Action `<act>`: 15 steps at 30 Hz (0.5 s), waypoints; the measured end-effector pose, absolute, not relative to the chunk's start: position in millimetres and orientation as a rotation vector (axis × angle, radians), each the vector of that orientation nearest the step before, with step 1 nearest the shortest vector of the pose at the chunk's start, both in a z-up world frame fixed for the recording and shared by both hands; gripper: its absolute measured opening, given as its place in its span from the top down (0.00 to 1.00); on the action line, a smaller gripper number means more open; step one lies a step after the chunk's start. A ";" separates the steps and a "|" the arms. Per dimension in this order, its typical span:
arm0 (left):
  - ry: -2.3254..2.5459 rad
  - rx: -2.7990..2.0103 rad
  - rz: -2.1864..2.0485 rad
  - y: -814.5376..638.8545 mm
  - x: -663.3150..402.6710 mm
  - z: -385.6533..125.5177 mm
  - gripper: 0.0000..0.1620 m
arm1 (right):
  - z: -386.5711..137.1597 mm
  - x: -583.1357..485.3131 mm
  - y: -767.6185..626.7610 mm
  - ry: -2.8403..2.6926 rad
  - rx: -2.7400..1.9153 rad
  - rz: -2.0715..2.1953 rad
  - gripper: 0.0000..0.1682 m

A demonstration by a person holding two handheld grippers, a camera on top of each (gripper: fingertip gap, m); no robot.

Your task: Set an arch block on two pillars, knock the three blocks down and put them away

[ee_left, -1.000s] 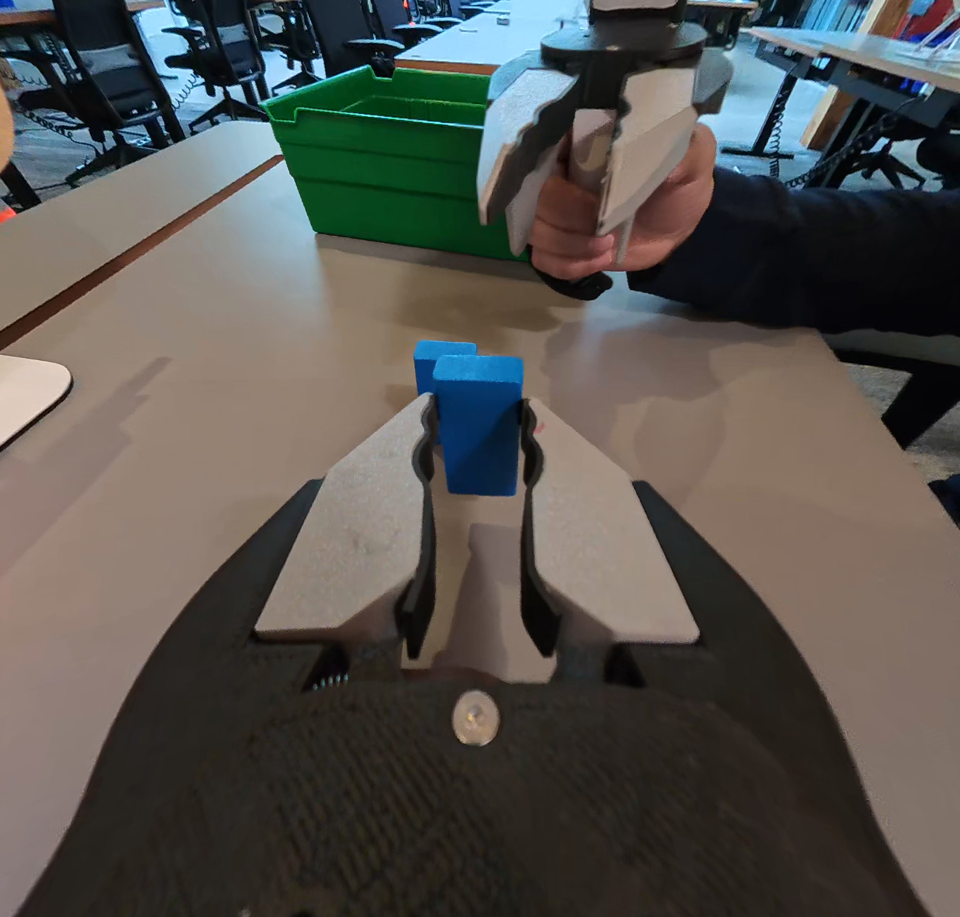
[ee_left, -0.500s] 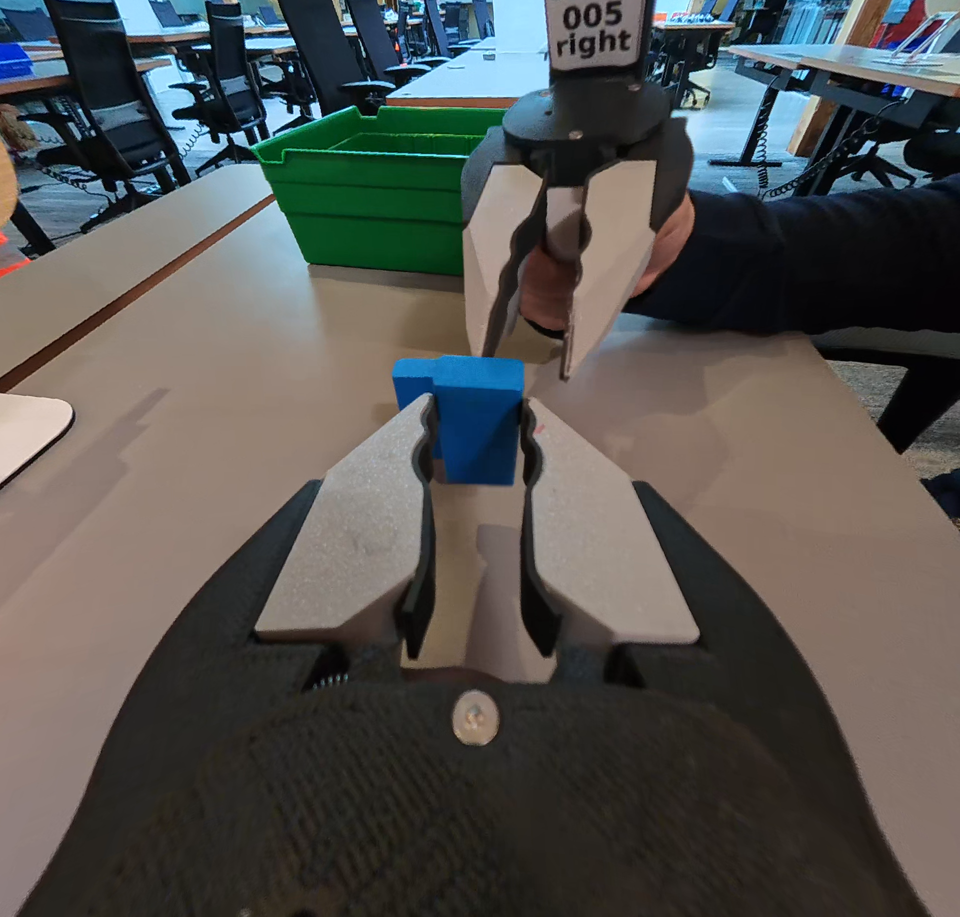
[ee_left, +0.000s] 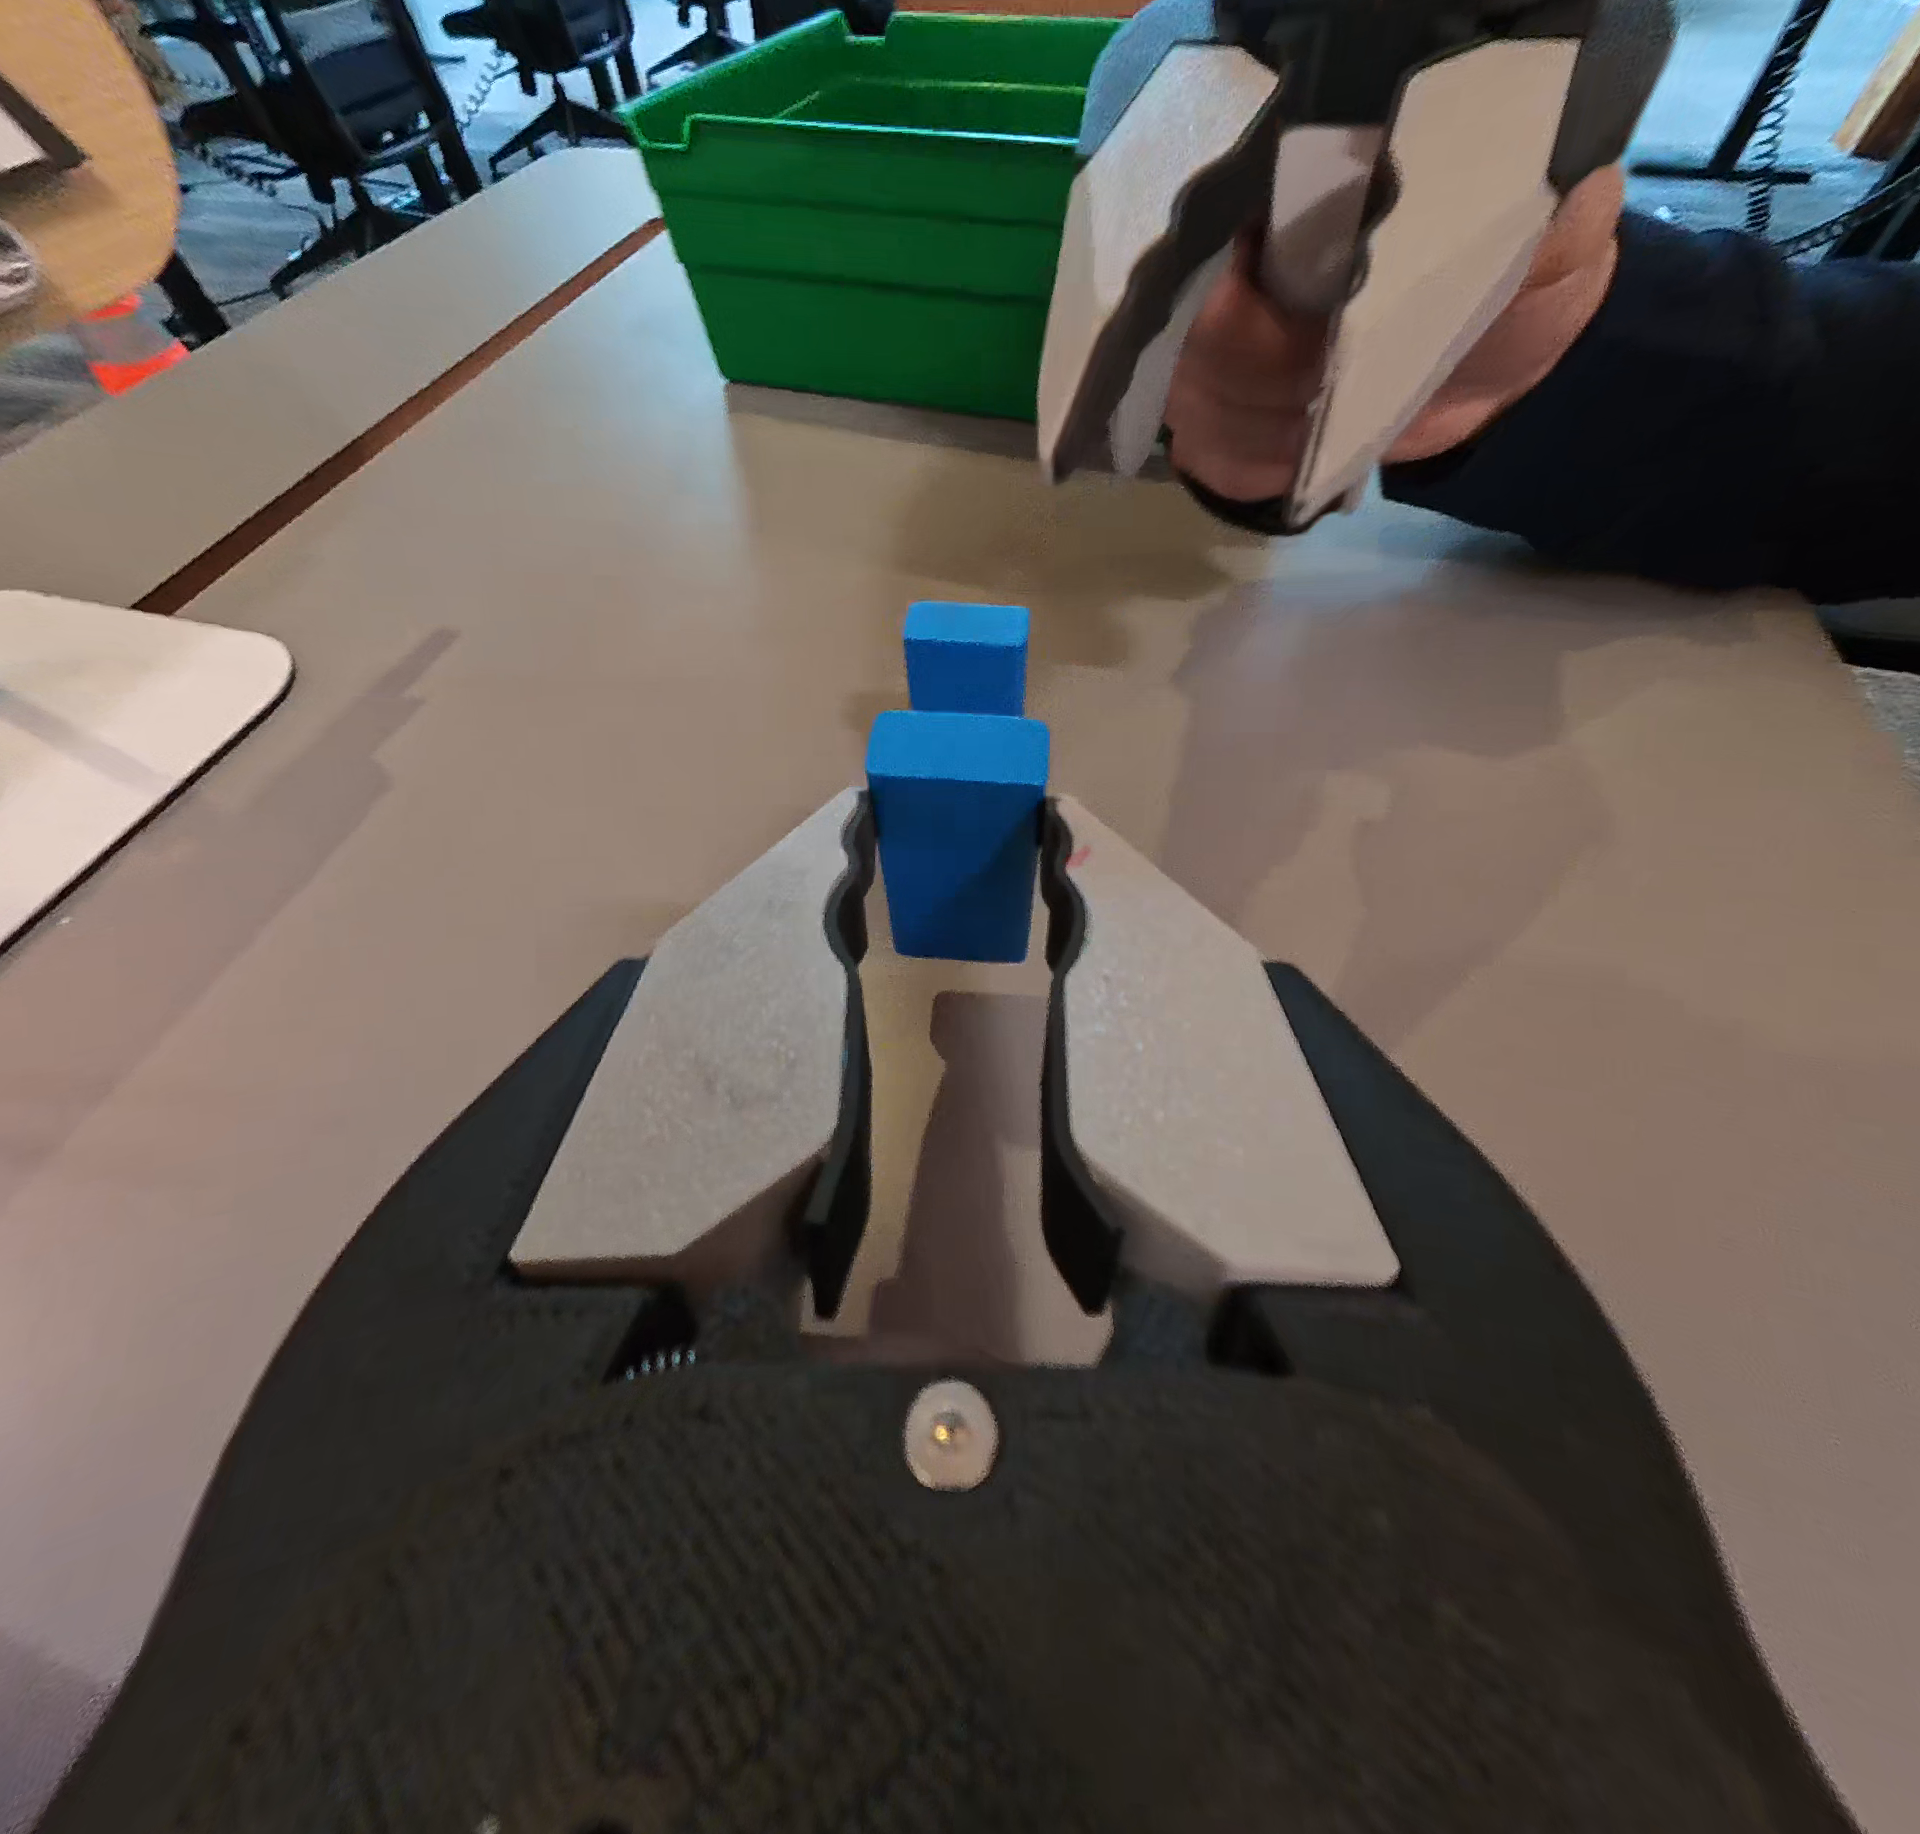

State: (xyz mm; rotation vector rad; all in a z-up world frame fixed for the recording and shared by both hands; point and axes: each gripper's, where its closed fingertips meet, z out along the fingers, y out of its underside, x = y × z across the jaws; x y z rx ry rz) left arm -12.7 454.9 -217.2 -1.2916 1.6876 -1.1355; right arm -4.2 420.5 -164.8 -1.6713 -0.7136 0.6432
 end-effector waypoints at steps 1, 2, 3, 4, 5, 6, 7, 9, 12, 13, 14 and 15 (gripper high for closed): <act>1.678 -1.300 -1.125 457.7 -12.9 -216.8 0.82 | -163.7 -0.6 421.1 -0.701 -1.670 0.645 0.81; 1.674 -1.302 -1.129 458.5 -12.9 -216.4 0.82 | -164.7 3.2 422.3 -0.693 -1.678 0.637 0.81; 1.676 -1.300 -1.139 458.0 -12.7 -216.3 0.82 | -167.2 7.1 423.5 -0.690 -1.693 0.623 0.81; 1.682 -1.298 -1.143 457.5 -12.6 -217.3 0.82 | -169.6 10.5 424.4 -0.689 -1.706 0.613 0.81; 1.701 -1.298 -1.138 456.5 -12.5 -220.0 0.82 | -171.0 13.5 425.4 -0.683 -1.711 0.606 0.81; 1.728 -1.295 -1.131 455.0 -12.5 -223.6 0.82 | -171.6 15.5 425.9 -0.678 -1.712 0.608 0.80; 1.755 -1.282 -1.119 453.7 -11.9 -227.2 0.82 | -171.8 16.5 426.2 -0.674 -1.711 0.615 0.80; 1.787 -1.244 -1.119 452.2 -8.9 -230.5 0.82 | -172.4 17.4 426.5 -0.670 -1.711 0.625 0.80; 1.747 -1.193 -1.263 450.5 -5.0 -216.3 0.82 | -176.6 19.7 427.0 -0.679 -1.721 0.611 0.80; 1.734 -1.188 -1.288 453.0 -5.1 -213.5 0.82 | -177.6 20.5 427.2 -0.676 -1.722 0.614 0.80; 1.735 -1.191 -1.290 456.1 -5.8 -213.5 0.82 | -178.0 21.0 427.4 -0.672 -1.722 0.621 0.80; 1.738 -1.196 -1.280 459.0 -6.4 -214.7 0.82 | -179.0 21.7 428.0 -0.667 -1.725 0.627 0.80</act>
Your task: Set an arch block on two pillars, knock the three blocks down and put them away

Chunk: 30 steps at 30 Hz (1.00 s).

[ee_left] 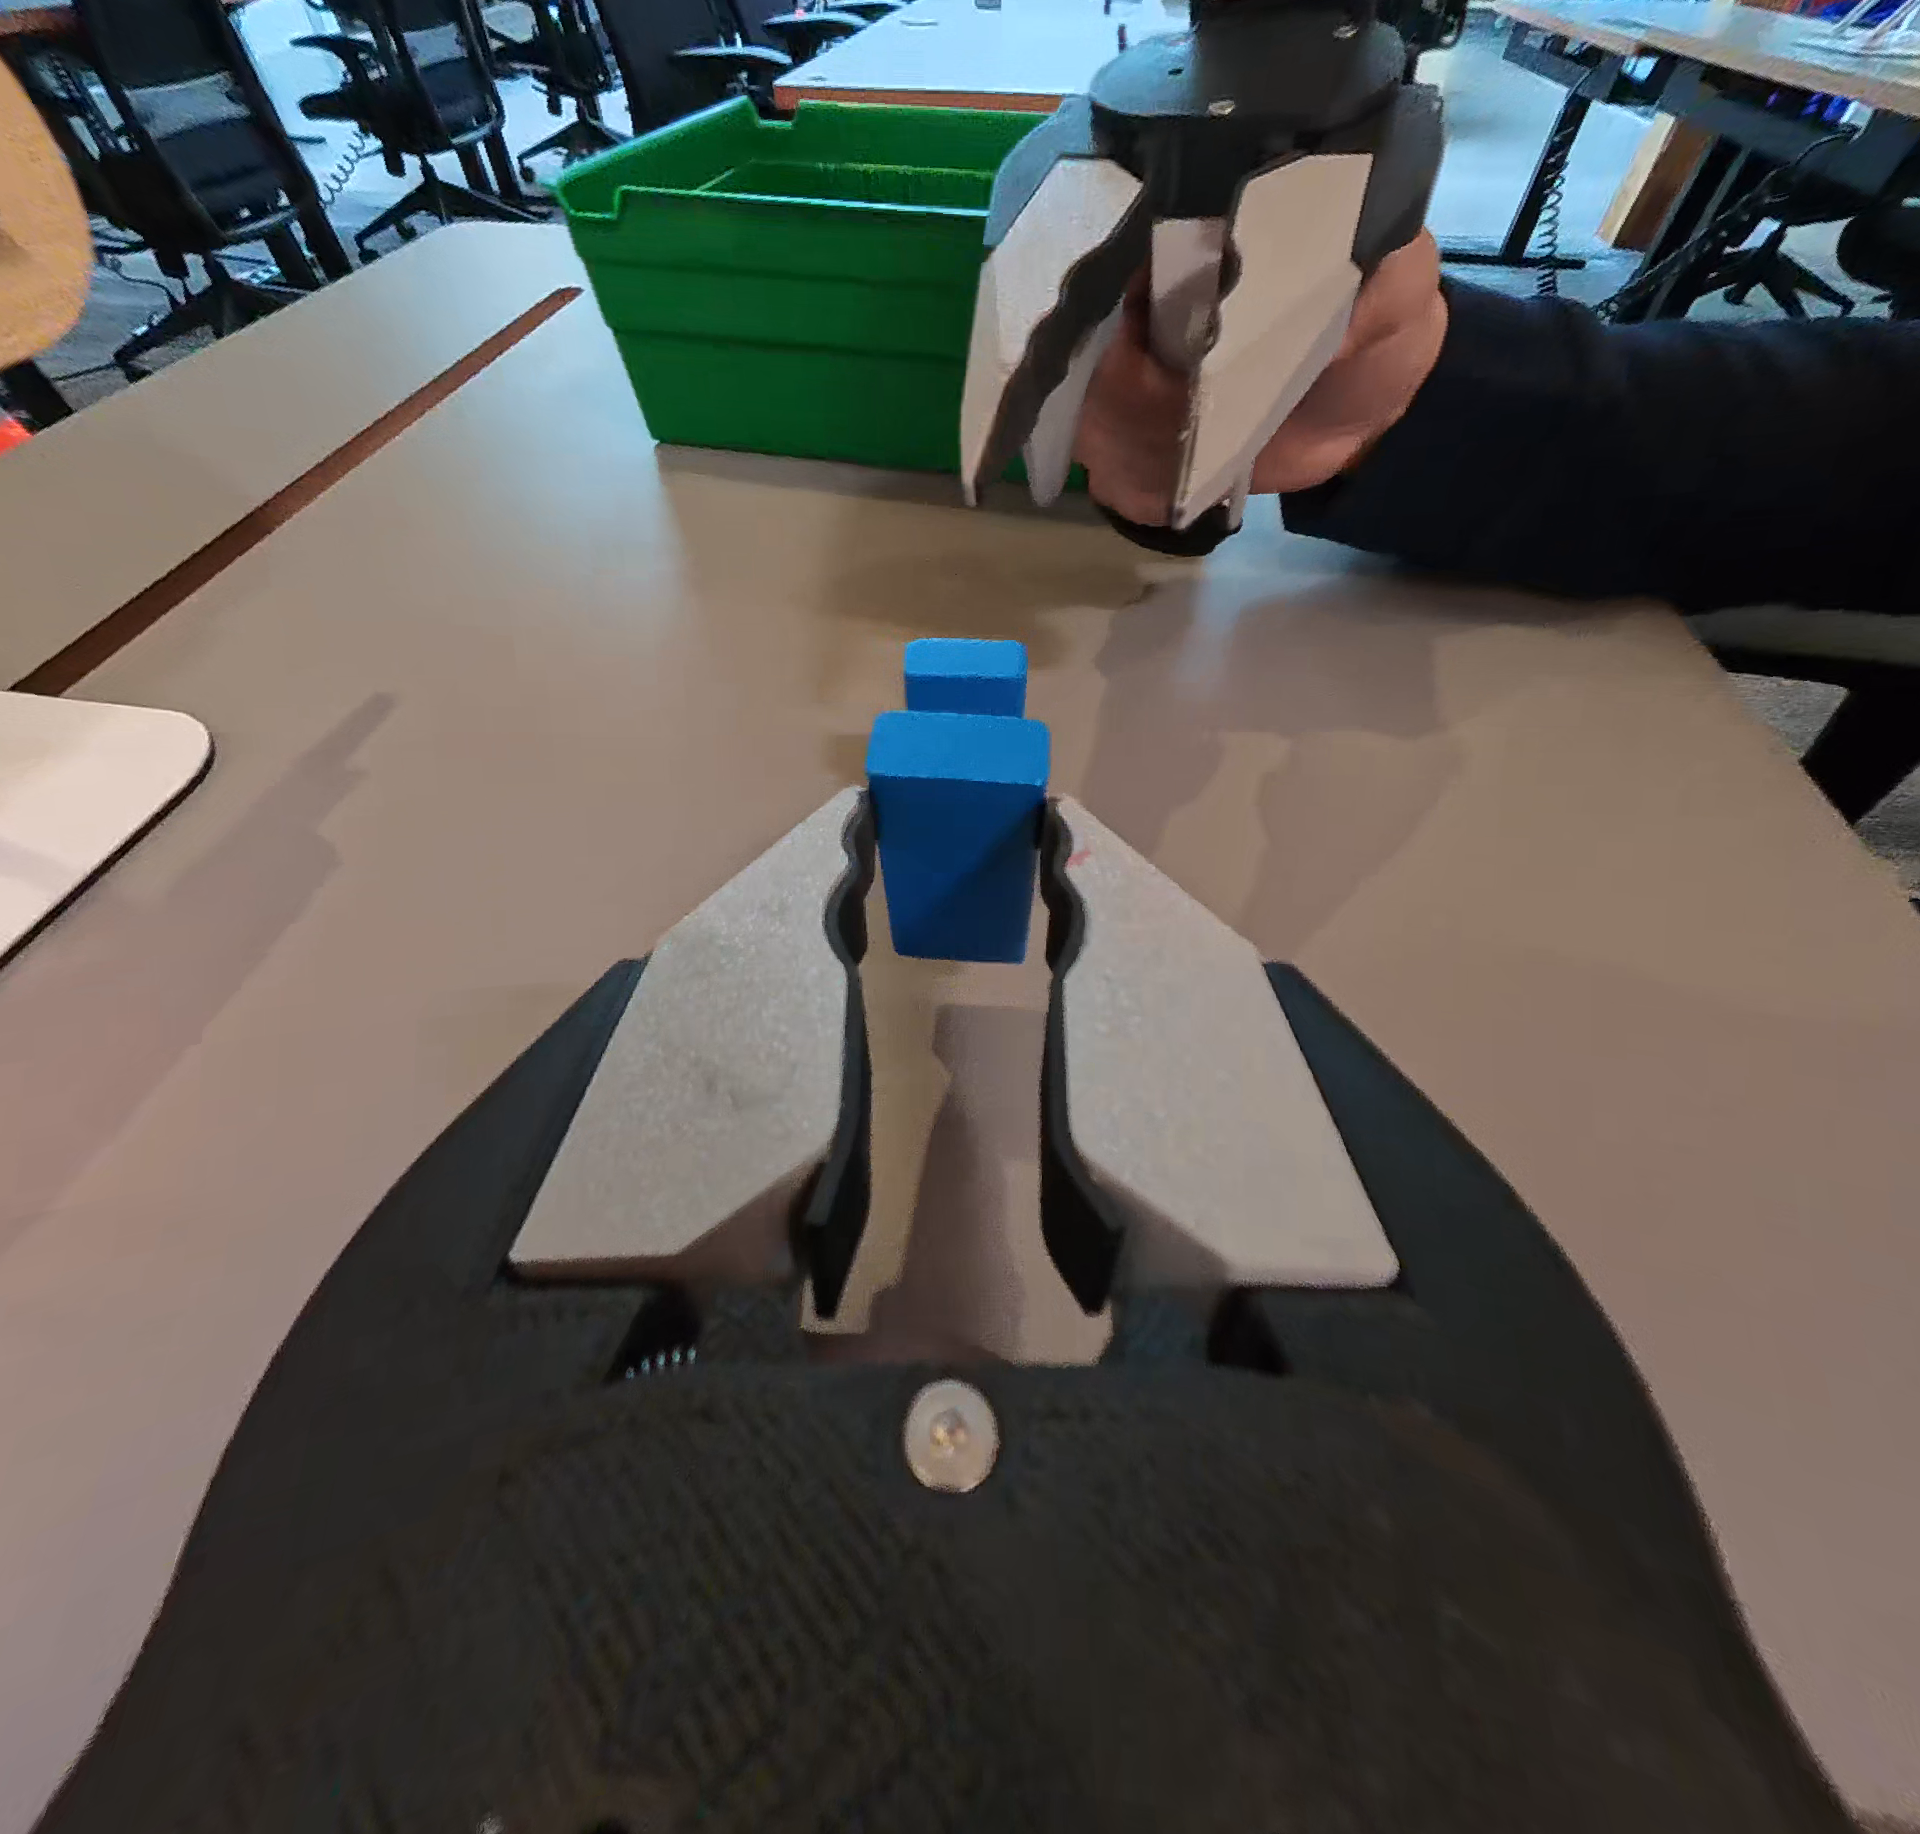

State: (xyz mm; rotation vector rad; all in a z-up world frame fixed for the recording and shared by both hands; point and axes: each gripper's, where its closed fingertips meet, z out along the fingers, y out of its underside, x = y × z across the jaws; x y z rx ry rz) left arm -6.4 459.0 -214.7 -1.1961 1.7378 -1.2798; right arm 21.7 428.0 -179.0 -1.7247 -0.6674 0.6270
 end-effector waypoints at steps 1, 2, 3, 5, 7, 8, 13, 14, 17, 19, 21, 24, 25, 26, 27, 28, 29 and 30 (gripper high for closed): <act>1.741 -1.201 -1.265 461.5 -6.6 -216.2 0.82 | -181.1 22.4 428.8 -0.667 -1.733 0.630 0.80; 1.747 -1.202 -1.252 462.4 -6.8 -217.2 0.82 | -184.0 23.3 429.6 -0.669 -1.744 0.627 0.80; 1.755 -1.199 -1.245 461.9 -7.1 -218.0 0.82 | -187.7 24.5 430.4 -0.676 -1.757 0.619 0.79; 1.771 -1.202 -1.227 461.3 -7.3 -220.7 0.82 | -195.9 29.1 432.2 -0.690 -1.790 0.586 0.78; 1.782 -1.201 -1.213 460.2 -7.2 -222.6 0.82 | -200.9 33.7 433.5 -0.693 -1.805 0.567 0.77; 1.788 -1.199 -1.203 459.5 -7.1 -223.6 0.82 | -203.2 34.3 433.5 -0.698 -1.811 0.568 0.76; 1.822 -1.193 -1.177 455.0 -8.7 -227.8 0.82 | -215.5 34.9 435.1 -0.745 -1.823 0.562 0.73; 1.825 -1.192 -1.178 454.6 -9.0 -228.1 0.82 | -218.3 34.4 435.1 -0.759 -1.823 0.570 0.72; 1.835 -1.186 -1.181 453.3 -9.4 -228.5 0.82 | -225.6 33.0 435.7 -0.798 -1.821 0.614 0.70; 1.846 -1.185 -1.173 452.4 -9.2 -230.0 0.82 | -220.6 32.1 438.6 -0.798 -1.790 0.641 0.69; 1.859 -1.186 -1.165 451.5 -9.0 -231.8 0.82 | -215.7 33.5 444.7 -0.783 -1.759 0.636 0.70; 1.855 -1.184 -1.172 451.6 -9.3 -230.9 0.82 | -219.9 29.7 445.2 -0.819 -1.776 0.656 0.70; 1.851 -1.183 -1.177 451.7 -9.4 -230.1 0.82 | -220.9 27.5 443.7 -0.842 -1.774 0.656 0.72; 1.850 -1.182 -1.181 451.7 -9.7 -229.8 0.82 | -221.5 26.1 442.6 -0.860 -1.769 0.649 0.73; 1.852 -1.182 -1.181 451.5 -9.6 -230.0 0.82 | -222.0 25.5 442.2 -0.869 -1.768 0.644 0.75; 1.856 -1.182 -1.178 451.1 -9.6 -230.6 0.82 | -222.4 25.7 442.6 -0.869 -1.771 0.640 0.77; 1.864 -1.181 -1.173 450.5 -9.6 -231.5 0.82 | -222.6 26.2 443.1 -0.867 -1.772 0.639 0.80; 1.872 -1.180 -1.166 449.7 -9.5 -232.5 0.82 | -222.3 26.2 442.8 -0.867 -1.770 0.642 0.82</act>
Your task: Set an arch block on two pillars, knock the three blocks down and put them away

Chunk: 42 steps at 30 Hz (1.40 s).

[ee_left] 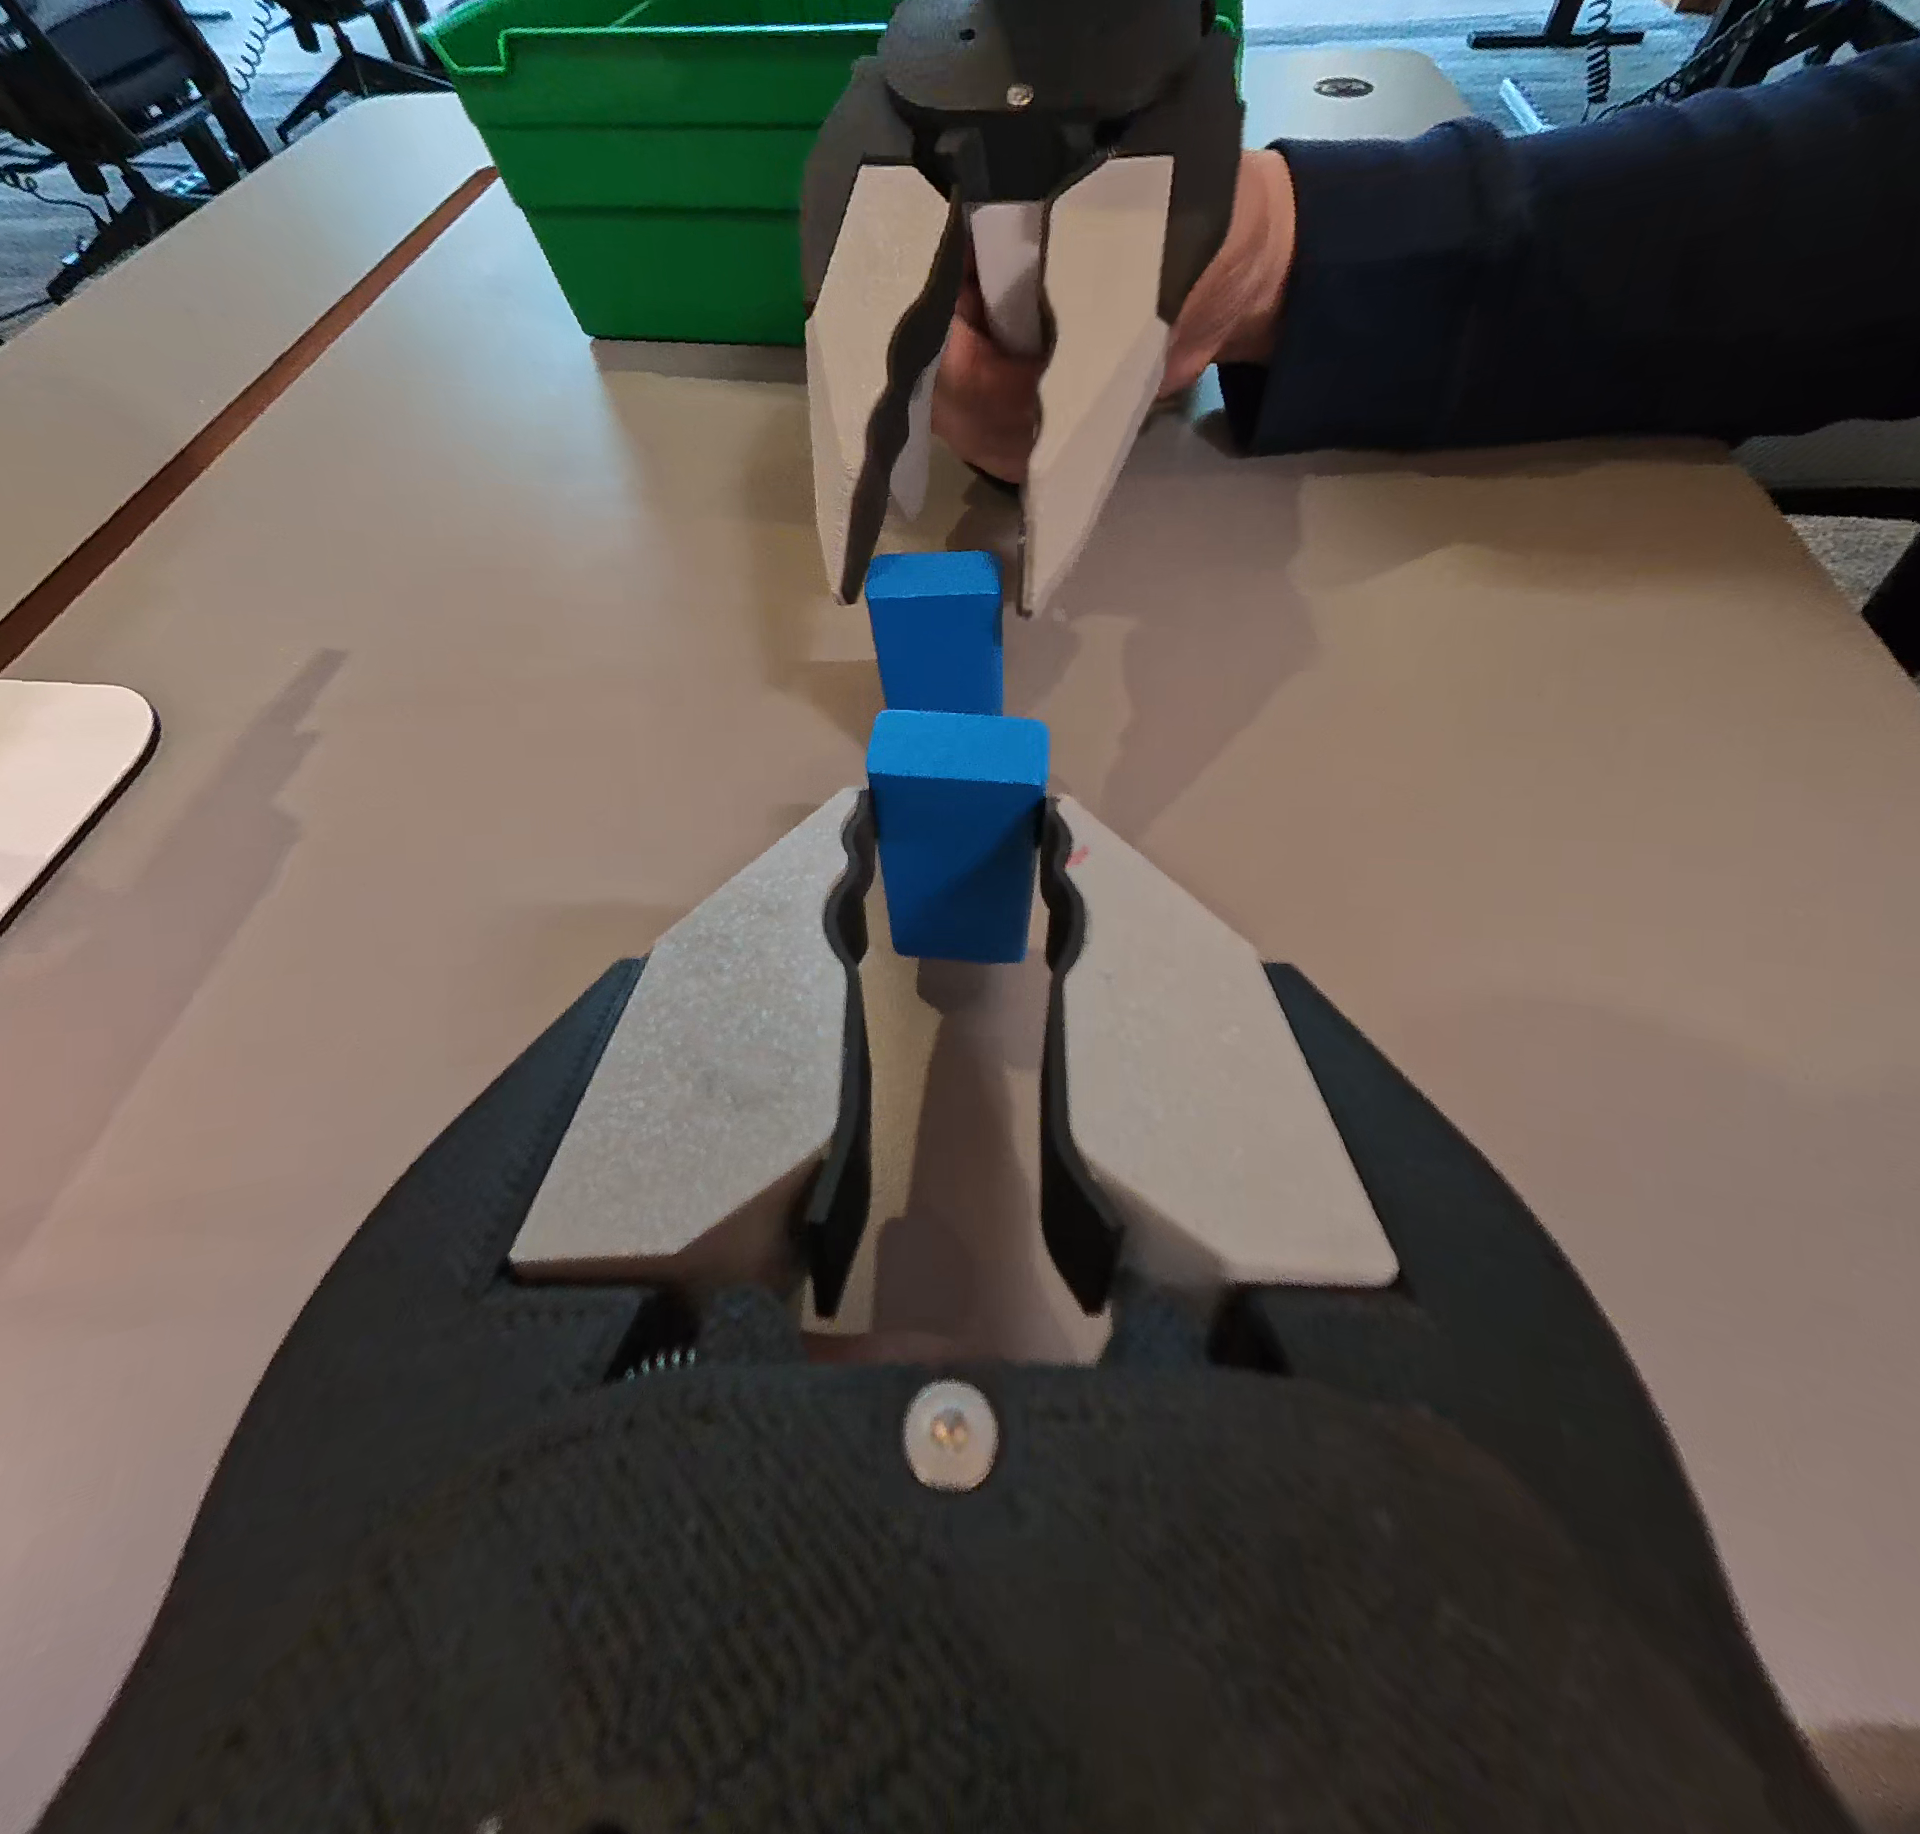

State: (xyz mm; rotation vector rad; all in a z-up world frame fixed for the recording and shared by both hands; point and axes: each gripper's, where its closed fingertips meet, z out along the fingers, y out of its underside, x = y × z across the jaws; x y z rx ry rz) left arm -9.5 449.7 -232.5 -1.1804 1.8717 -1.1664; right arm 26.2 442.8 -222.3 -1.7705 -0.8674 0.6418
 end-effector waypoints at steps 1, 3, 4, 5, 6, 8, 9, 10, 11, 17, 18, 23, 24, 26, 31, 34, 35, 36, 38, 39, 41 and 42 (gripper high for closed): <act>1.878 -1.179 -1.161 449.1 -9.5 -233.3 0.82 | -222.3 26.2 442.5 -0.870 -1.769 0.640 0.83; 1.884 -1.178 -1.155 448.3 -9.6 -234.1 0.82 | -223.0 27.0 443.3 -0.867 -1.773 0.628 0.81; 1.885 -1.179 -1.154 448.1 -9.6 -234.4 0.82 | -223.3 28.0 444.8 -0.856 -1.781 0.624 0.77; 1.885 -1.180 -1.153 448.1 -9.6 -234.4 0.82 | -223.7 28.6 445.6 -0.849 -1.786 0.627 0.74; 1.886 -1.181 -1.152 448.0 -9.6 -234.5 0.82 | -223.5 28.3 445.1 -0.851 -1.785 0.632 0.75; 1.891 -1.183 -1.147 447.6 -9.4 -235.5 0.82 | -223.9 27.6 444.4 -0.860 -1.783 0.630 0.79; 1.896 -1.184 -1.143 447.3 -9.3 -236.2 0.82 | -224.7 26.8 443.6 -0.870 -1.784 0.628 0.81; 1.902 -1.184 -1.138 446.8 -9.2 -237.1 0.82 | -225.6 25.7 442.9 -0.882 -1.786 0.625 0.82; 1.907 -1.185 -1.135 446.3 -9.1 -237.7 0.82 | -226.9 25.1 442.4 -0.891 -1.790 0.618 0.82; 1.895 -1.186 -1.144 447.1 -9.2 -236.2 0.82 | -228.2 24.5 441.7 -0.900 -1.794 0.610 0.82; 1.897 -1.186 -1.141 447.0 -9.1 -236.5 0.82 | -228.4 24.3 441.2 -0.903 -1.794 0.608 0.82; 1.914 -1.186 -1.132 445.5 -8.9 -238.6 0.82 | -229.9 25.8 438.2 -0.900 -1.808 0.592 0.83; 1.917 -1.186 -1.129 445.3 -8.7 -239.1 0.82 | -230.6 26.3 436.9 -0.900 -1.813 0.583 0.83; 1.926 -1.187 -1.122 444.5 -8.4 -240.3 0.82 | -231.5 27.0 433.4 -0.900 -1.819 0.567 0.83; 1.935 -1.185 -1.116 442.4 -7.7 -241.5 0.82 | -231.7 27.2 425.1 -0.896 -1.828 0.541 0.83; 1.942 -1.180 -1.115 439.5 -7.9 -241.9 0.82 | -231.9 26.6 422.1 -0.895 -1.838 0.542 0.83; 1.945 -1.178 -1.115 438.6 -7.9 -242.1 0.82 | -231.9 26.8 421.2 -0.892 -1.840 0.541 0.83; 1.947 -1.176 -1.115 437.7 -8.0 -242.3 0.82 | -231.8 26.9 419.8 -0.891 -1.842 0.541 0.83; 1.951 -1.172 -1.121 436.3 -8.3 -242.2 0.82 | -231.8 28.8 417.8 -0.881 -1.846 0.540 0.83; 1.952 -1.172 -1.124 435.9 -8.4 -242.0 0.82 | -231.7 29.8 416.5 -0.877 -1.849 0.544 0.83; 1.949 -1.171 -1.127 436.0 -8.4 -241.8 0.82 | -231.6 32.0 413.8 -0.868 -1.852 0.550 0.83; 1.947 -1.169 -1.129 435.8 -8.6 -241.3 0.82 | -231.5 33.3 412.6 -0.864 -1.855 0.552 0.83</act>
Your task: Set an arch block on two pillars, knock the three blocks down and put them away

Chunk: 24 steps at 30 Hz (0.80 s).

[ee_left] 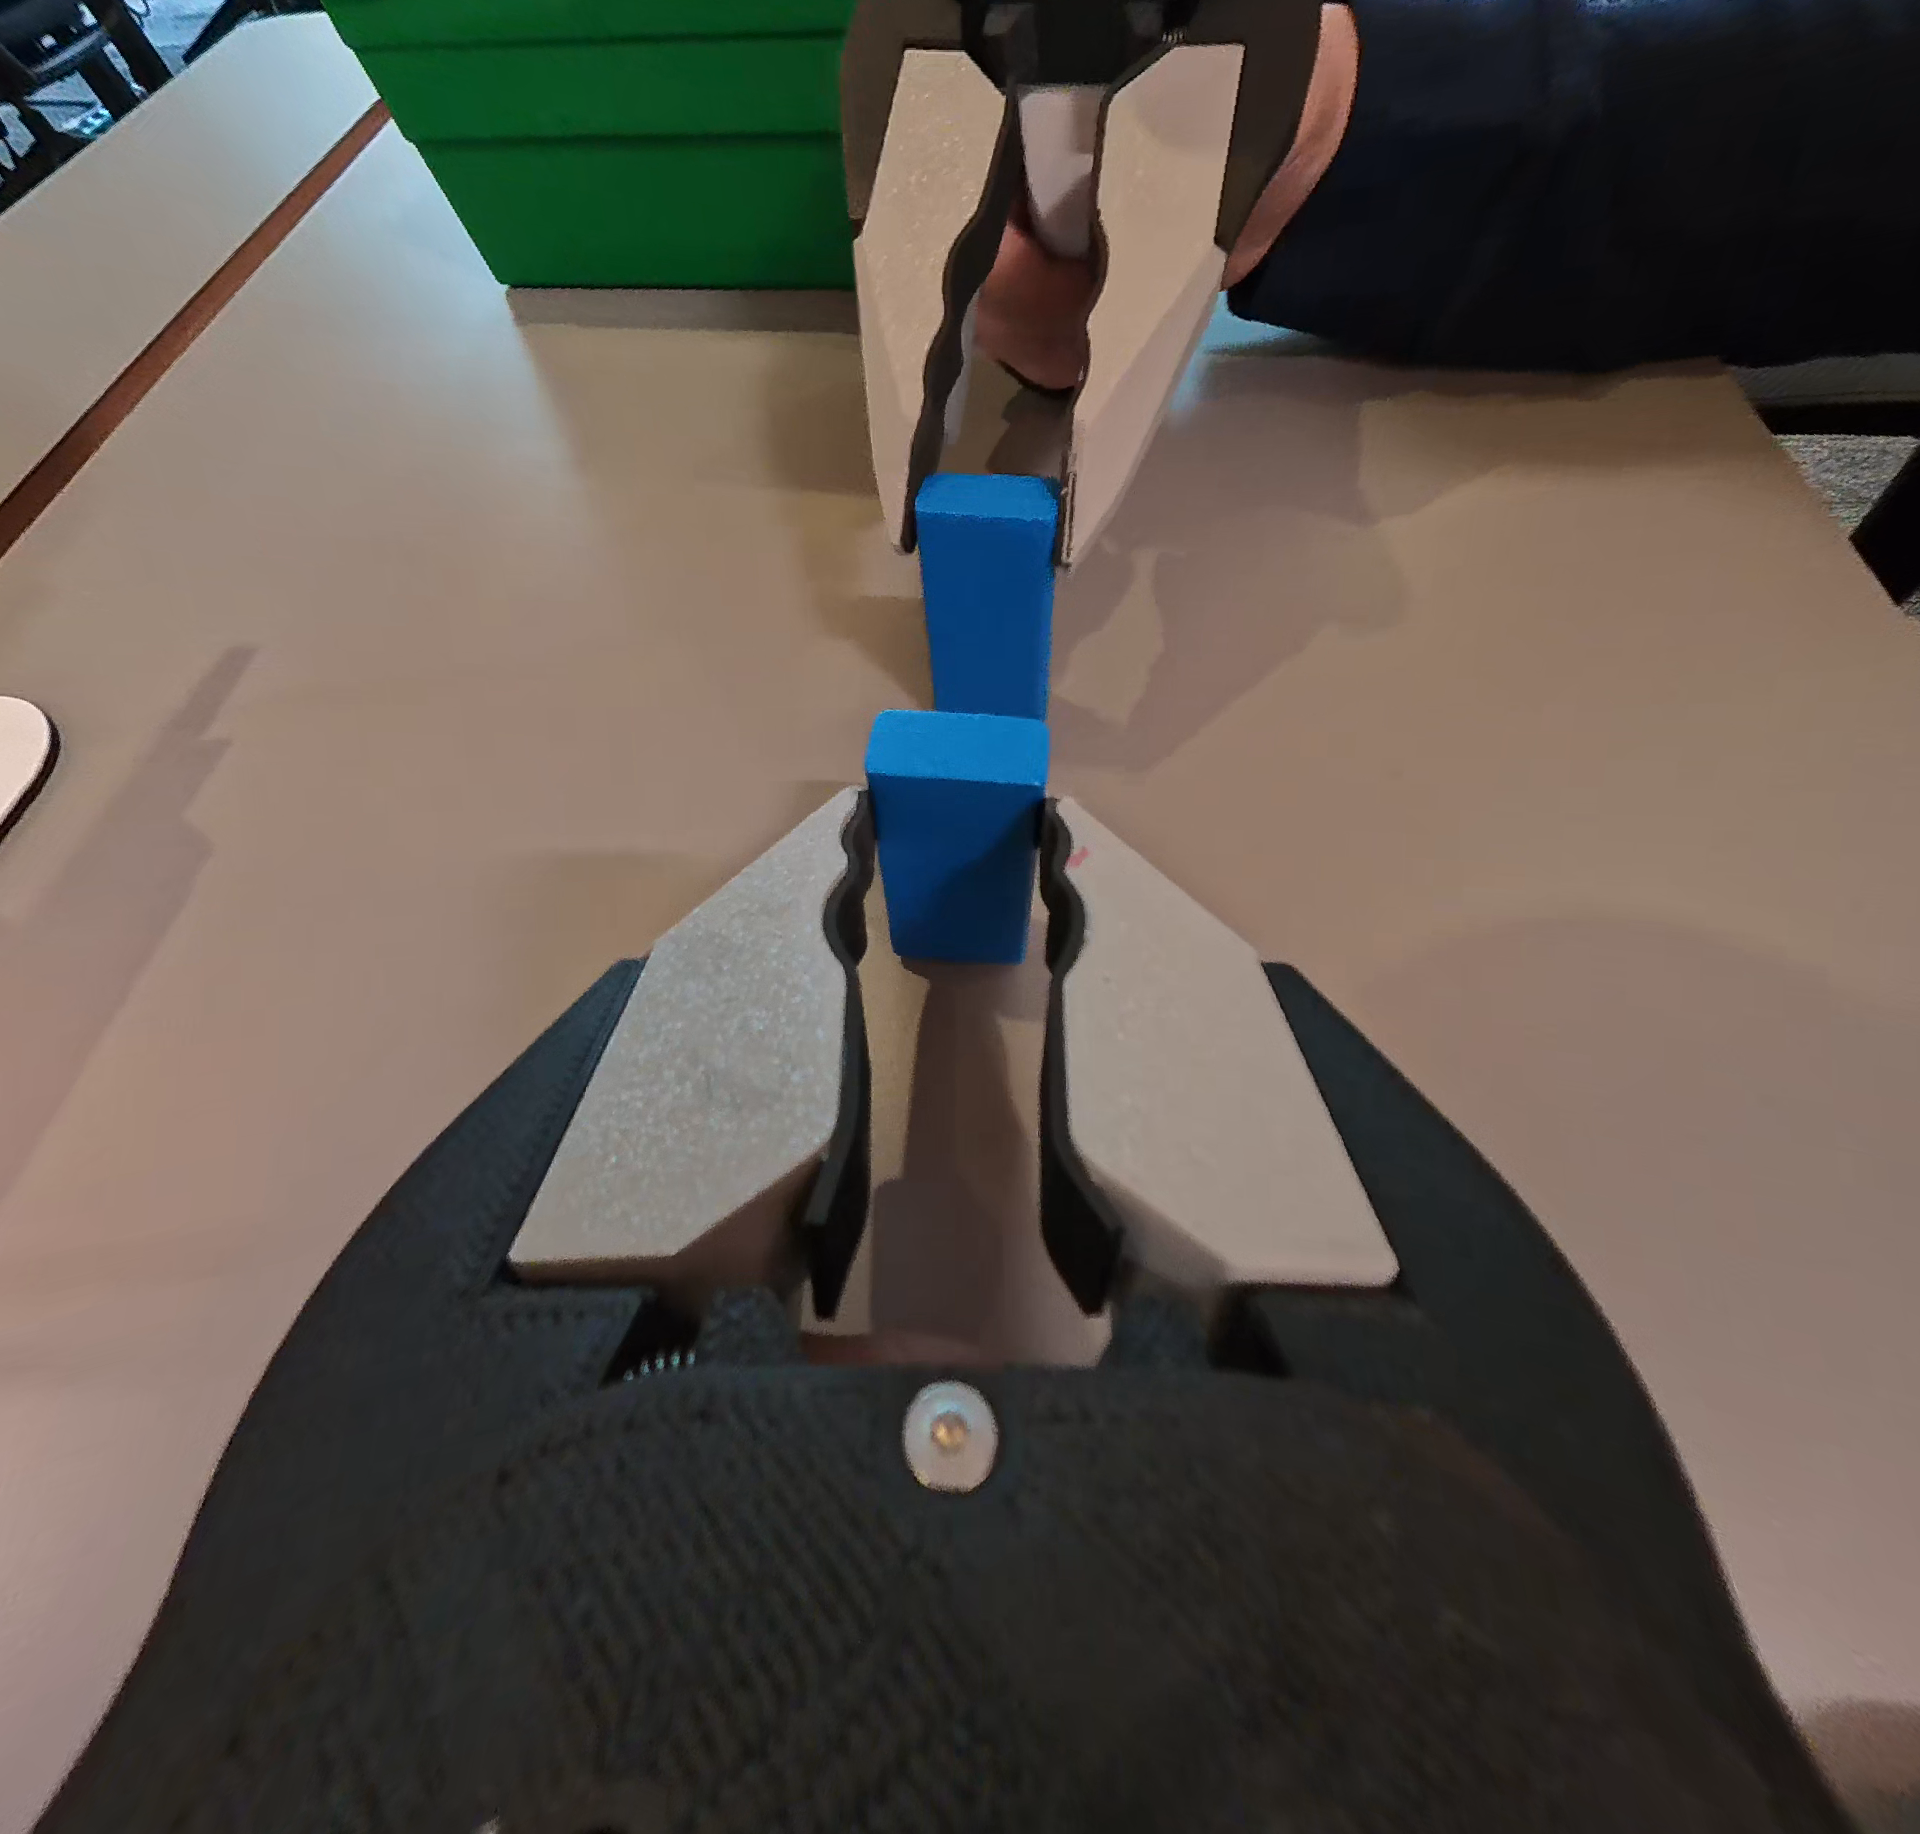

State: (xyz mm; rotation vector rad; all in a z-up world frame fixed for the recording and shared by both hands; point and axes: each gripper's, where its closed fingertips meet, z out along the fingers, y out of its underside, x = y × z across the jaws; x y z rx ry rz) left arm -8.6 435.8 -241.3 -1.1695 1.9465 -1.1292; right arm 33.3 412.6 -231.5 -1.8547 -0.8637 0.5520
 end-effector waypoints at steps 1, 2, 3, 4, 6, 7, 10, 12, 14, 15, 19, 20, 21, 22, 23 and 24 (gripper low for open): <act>1.944 -1.167 -1.134 435.1 -8.7 -240.6 0.82 | -231.5 34.5 411.4 -0.862 -1.856 0.552 0.83; 1.941 -1.163 -1.140 434.1 -8.9 -239.9 0.82 | -231.2 35.6 410.7 -0.860 -1.857 0.547 0.83; 1.939 -1.161 -1.146 433.2 -9.1 -239.4 0.82 | -230.6 36.1 410.0 -0.859 -1.854 0.546 0.83; 1.939 -1.159 -1.148 432.3 -9.3 -239.0 0.82 | -230.0 35.8 409.1 -0.860 -1.852 0.551 0.83; 1.938 -1.159 -1.146 431.2 -9.5 -239.1 0.82 | -229.3 35.6 409.0 -0.859 -1.850 0.549 0.83; 1.939 -1.159 -1.144 430.6 -9.6 -239.4 0.82 | -229.1 35.2 409.2 -0.861 -1.848 0.547 0.83; 1.950 -1.153 -1.143 426.9 -10.7 -240.3 0.82 | -230.5 33.6 408.0 -0.868 -1.852 0.559 0.83; 1.955 -1.151 -1.137 425.3 -11.0 -241.1 0.82 | -230.5 33.8 407.7 -0.870 -1.851 0.557 0.83; 1.956 -1.151 -1.132 424.7 -10.9 -241.5 0.82 | -230.5 33.7 407.5 -0.870 -1.851 0.560 0.83; 1.955 -1.151 -1.132 424.7 -10.7 -241.4 0.82 | -230.5 33.6 407.3 -0.872 -1.850 0.560 0.83; 1.921 -1.138 -1.177 423.4 -10.3 -235.1 0.82 | -230.6 33.8 406.5 -0.877 -1.847 0.561 0.83; 1.912 -1.136 -1.188 423.4 -10.4 -233.7 0.82 | -230.6 33.6 406.1 -0.876 -1.846 0.564 0.83; 1.908 -1.135 -1.194 423.6 -10.6 -233.0 0.82 | -230.5 33.3 405.6 -0.877 -1.844 0.568 0.83; 1.906 -1.135 -1.197 423.6 -10.7 -232.6 0.82 | -230.4 33.3 405.3 -0.877 -1.844 0.571 0.83; 1.905 -1.135 -1.200 423.6 -10.8 -232.4 0.82 | -230.4 33.4 404.9 -0.876 -1.843 0.574 0.83; 1.905 -1.134 -1.202 423.5 -10.9 -232.3 0.82 | -230.2 33.3 404.4 -0.875 -1.843 0.578 0.83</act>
